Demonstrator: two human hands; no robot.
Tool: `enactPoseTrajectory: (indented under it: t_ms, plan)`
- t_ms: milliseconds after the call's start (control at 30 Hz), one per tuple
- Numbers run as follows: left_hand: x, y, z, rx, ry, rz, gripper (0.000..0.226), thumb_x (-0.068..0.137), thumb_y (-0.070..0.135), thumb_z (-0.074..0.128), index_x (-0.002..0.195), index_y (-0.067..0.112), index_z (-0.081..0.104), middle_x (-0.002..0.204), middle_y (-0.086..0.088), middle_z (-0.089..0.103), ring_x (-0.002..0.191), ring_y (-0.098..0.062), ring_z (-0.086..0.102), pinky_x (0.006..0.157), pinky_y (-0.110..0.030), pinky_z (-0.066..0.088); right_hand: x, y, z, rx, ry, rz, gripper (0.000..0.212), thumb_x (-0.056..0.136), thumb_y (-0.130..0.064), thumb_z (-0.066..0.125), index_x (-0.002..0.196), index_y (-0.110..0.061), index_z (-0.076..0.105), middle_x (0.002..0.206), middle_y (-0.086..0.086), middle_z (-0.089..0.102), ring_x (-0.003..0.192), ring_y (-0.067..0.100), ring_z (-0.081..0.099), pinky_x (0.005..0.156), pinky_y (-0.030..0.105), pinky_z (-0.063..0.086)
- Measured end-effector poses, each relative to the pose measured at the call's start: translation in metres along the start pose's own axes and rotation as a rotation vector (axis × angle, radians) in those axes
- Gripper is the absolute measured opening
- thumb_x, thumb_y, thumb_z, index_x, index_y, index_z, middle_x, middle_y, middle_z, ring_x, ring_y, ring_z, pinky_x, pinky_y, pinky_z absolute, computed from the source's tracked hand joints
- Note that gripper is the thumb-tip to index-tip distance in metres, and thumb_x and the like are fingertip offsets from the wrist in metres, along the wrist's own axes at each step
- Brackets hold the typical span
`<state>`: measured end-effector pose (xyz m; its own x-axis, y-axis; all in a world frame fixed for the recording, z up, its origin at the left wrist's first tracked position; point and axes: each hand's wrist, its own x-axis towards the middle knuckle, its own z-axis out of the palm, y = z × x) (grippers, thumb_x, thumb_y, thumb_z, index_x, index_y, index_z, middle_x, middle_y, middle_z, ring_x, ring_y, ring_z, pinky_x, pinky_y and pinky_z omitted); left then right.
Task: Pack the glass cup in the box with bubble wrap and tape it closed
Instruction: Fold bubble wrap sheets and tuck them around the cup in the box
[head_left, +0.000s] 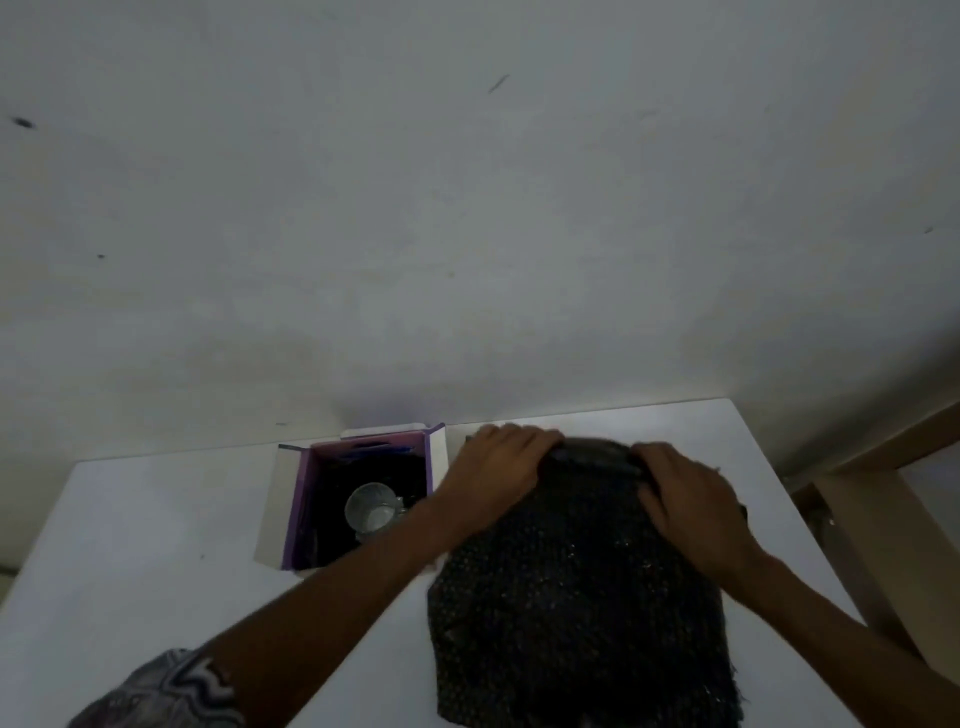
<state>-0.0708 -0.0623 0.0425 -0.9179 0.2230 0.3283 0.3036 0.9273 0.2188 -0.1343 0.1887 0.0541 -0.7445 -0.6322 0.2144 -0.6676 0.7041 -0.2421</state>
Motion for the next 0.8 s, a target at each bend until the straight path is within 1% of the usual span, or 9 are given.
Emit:
enactPoseTrajectory:
  t_ms: [100, 233, 333, 400, 500, 600, 667, 733, 800]
  plan:
    - [-0.006, -0.037, -0.059, 0.089, 0.094, 0.043, 0.044, 0.074, 0.013, 0.055, 0.118, 0.017, 0.057, 0.109, -0.005, 0.067, 0.094, -0.026, 0.061, 0.079, -0.038, 0.041, 0.036, -0.042, -0.010, -0.032, 0.198, -0.096, 0.041, 0.079, -0.006, 0.066, 0.118, -0.009, 0.057, 0.114, 0.015, 0.059, 0.095, 0.032, 0.057, 0.074, 0.041, 0.049]
    - [-0.069, -0.103, -0.115, 0.387, 0.016, 0.125, 0.032, 0.084, 0.021, 0.057, 0.116, 0.016, 0.060, 0.121, -0.011, 0.060, 0.107, -0.031, 0.053, 0.085, -0.042, 0.040, 0.069, -0.124, 0.008, -0.097, 0.270, -0.253, 0.045, 0.078, -0.009, 0.061, 0.122, -0.021, 0.060, 0.114, 0.009, 0.060, 0.104, 0.030, 0.054, 0.081, 0.041, 0.041]
    - [-0.128, -0.141, -0.122, 0.475, -0.111, 0.110, 0.032, 0.081, 0.021, 0.060, 0.113, 0.020, 0.058, 0.116, -0.012, 0.060, 0.105, -0.033, 0.052, 0.086, -0.043, 0.039, 0.080, -0.177, 0.043, -0.150, 0.056, -0.399, 0.044, 0.079, -0.013, 0.050, 0.120, -0.024, 0.060, 0.110, 0.005, 0.061, 0.099, 0.029, 0.054, 0.080, 0.040, 0.036]
    - [-0.160, -0.155, -0.112, 0.432, -0.270, 0.140, 0.027, 0.082, 0.021, 0.059, 0.109, 0.024, 0.059, 0.109, -0.005, 0.063, 0.099, -0.029, 0.056, 0.083, -0.040, 0.042, 0.076, -0.199, 0.068, -0.216, -0.148, -0.469, 0.041, 0.080, -0.019, 0.042, 0.116, -0.026, 0.061, 0.104, 0.002, 0.064, 0.097, 0.029, 0.054, 0.082, 0.041, 0.036]
    - [-0.187, -0.159, -0.094, 0.355, -0.557, 0.177, 0.034, 0.071, 0.020, 0.070, 0.102, 0.032, 0.062, 0.100, 0.008, 0.067, 0.090, -0.020, 0.059, 0.080, -0.033, 0.044, 0.059, -0.218, 0.091, -0.363, -0.439, -0.541, 0.030, 0.077, -0.020, 0.050, 0.101, -0.027, 0.066, 0.089, 0.000, 0.066, 0.092, 0.028, 0.054, 0.087, 0.046, 0.033]
    - [-0.190, -0.142, -0.086, 0.357, -0.741, 0.188, 0.025, 0.072, 0.028, 0.057, 0.096, 0.028, 0.065, 0.092, 0.006, 0.069, 0.085, -0.023, 0.058, 0.080, -0.035, 0.042, 0.055, -0.229, 0.099, -0.408, -0.531, -0.559, 0.005, 0.065, -0.027, 0.063, 0.069, -0.027, 0.065, 0.063, -0.006, 0.063, 0.074, 0.022, 0.055, 0.082, 0.044, 0.025]
    - [-0.183, -0.138, -0.078, 0.304, -0.713, 0.174, 0.032, 0.084, 0.033, 0.044, 0.102, 0.021, 0.067, 0.096, -0.003, 0.069, 0.091, -0.027, 0.057, 0.086, -0.037, 0.040, 0.062, -0.233, 0.105, -0.451, -0.526, -0.560, 0.011, 0.067, -0.033, 0.064, 0.059, -0.025, 0.061, 0.056, -0.007, 0.061, 0.067, 0.022, 0.058, 0.085, 0.048, 0.024]
    - [-0.177, -0.142, -0.067, 0.257, -0.713, 0.147, 0.038, 0.092, 0.036, 0.038, 0.111, 0.017, 0.065, 0.103, -0.007, 0.068, 0.097, -0.029, 0.059, 0.091, -0.037, 0.040, 0.073, -0.244, 0.103, -0.484, -0.627, -0.545, 0.017, 0.076, -0.038, 0.063, 0.068, -0.023, 0.066, 0.068, -0.003, 0.068, 0.078, 0.027, 0.062, 0.093, 0.065, 0.026]
    - [-0.171, -0.149, -0.056, 0.234, -0.776, 0.101, 0.039, 0.096, 0.034, 0.039, 0.118, 0.012, 0.063, 0.110, -0.012, 0.066, 0.103, -0.032, 0.058, 0.095, -0.037, 0.042, 0.082, -0.257, 0.105, -0.497, -0.751, -0.545, 0.032, 0.090, -0.041, 0.051, 0.101, -0.016, 0.069, 0.102, 0.005, 0.071, 0.110, 0.033, 0.055, 0.099, 0.075, 0.018]
